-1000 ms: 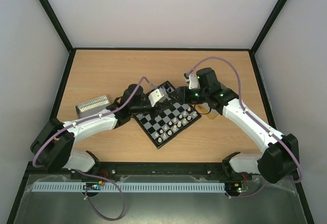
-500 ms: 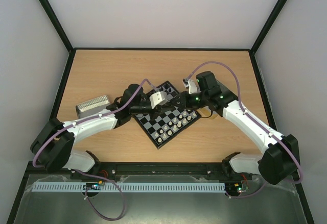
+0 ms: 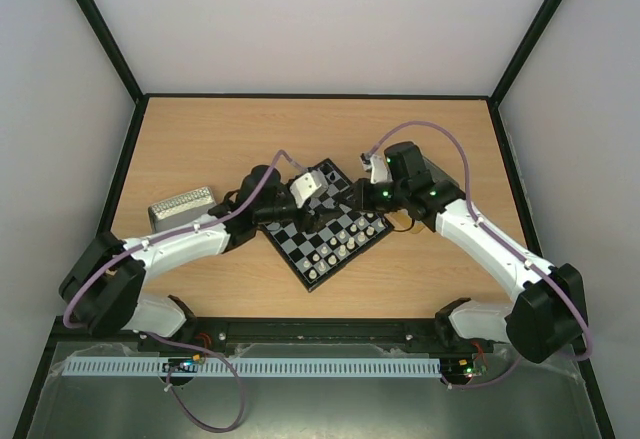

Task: Set up the chess pieces on the board
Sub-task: Place the chess piece on the chessboard.

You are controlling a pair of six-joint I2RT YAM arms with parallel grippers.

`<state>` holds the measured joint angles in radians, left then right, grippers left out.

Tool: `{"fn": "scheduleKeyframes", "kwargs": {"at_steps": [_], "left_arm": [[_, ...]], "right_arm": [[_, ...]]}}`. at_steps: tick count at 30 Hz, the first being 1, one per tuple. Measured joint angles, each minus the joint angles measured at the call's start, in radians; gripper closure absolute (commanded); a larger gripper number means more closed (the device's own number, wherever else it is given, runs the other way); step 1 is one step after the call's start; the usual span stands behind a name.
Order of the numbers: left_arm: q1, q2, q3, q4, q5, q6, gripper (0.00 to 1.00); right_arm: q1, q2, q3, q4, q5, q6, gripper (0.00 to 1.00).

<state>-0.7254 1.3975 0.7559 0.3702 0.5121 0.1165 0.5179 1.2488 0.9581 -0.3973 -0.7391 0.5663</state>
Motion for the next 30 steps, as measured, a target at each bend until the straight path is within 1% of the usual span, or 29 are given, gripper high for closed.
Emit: {"fn": "scheduleKeyframes", "kwargs": {"at_steps": [3,4,7,12,15,18,21,25,30], "left_arm": [[0.0,-0.029,-0.014,-0.004,-0.114,-0.073,0.17],[0.0,-0.045,-0.021,-0.009,-0.142,-0.09,0.15],[0.0,-0.153,-0.06,-0.051,-0.294,-0.195,0.08],[0.024,-0.36,-0.071,-0.177,-0.567,-0.369,0.02],[0.101,-0.479,-0.067,-0.29,-0.702,-0.489,0.01],[0.209,-0.587,-0.066,-0.401,-0.772,-0.574,0.01],[0.293,-0.678,-0.066,-0.47,-0.794,-0.605,0.01],[0.343,-0.747,-0.066,-0.526,-0.794,-0.61,0.01],[0.371,-0.749,-0.066,-0.578,-0.792,-0.606,0.01]], "right_arm": [[0.006,0.004,0.0,0.035,0.119,-0.002,0.98],[0.008,0.005,0.0,0.037,0.129,-0.003,0.98],[0.043,0.042,0.003,0.082,0.276,-0.008,0.98],[0.168,0.181,0.054,0.13,0.469,-0.03,0.98],[0.255,0.3,0.125,0.146,0.572,-0.05,0.98],[0.339,0.405,0.197,0.163,0.659,-0.072,0.98],[0.41,0.503,0.276,0.17,0.73,-0.1,0.98],[0.47,0.621,0.372,0.179,0.799,-0.133,0.98],[0.485,0.724,0.437,0.175,0.855,-0.15,0.97]]}}
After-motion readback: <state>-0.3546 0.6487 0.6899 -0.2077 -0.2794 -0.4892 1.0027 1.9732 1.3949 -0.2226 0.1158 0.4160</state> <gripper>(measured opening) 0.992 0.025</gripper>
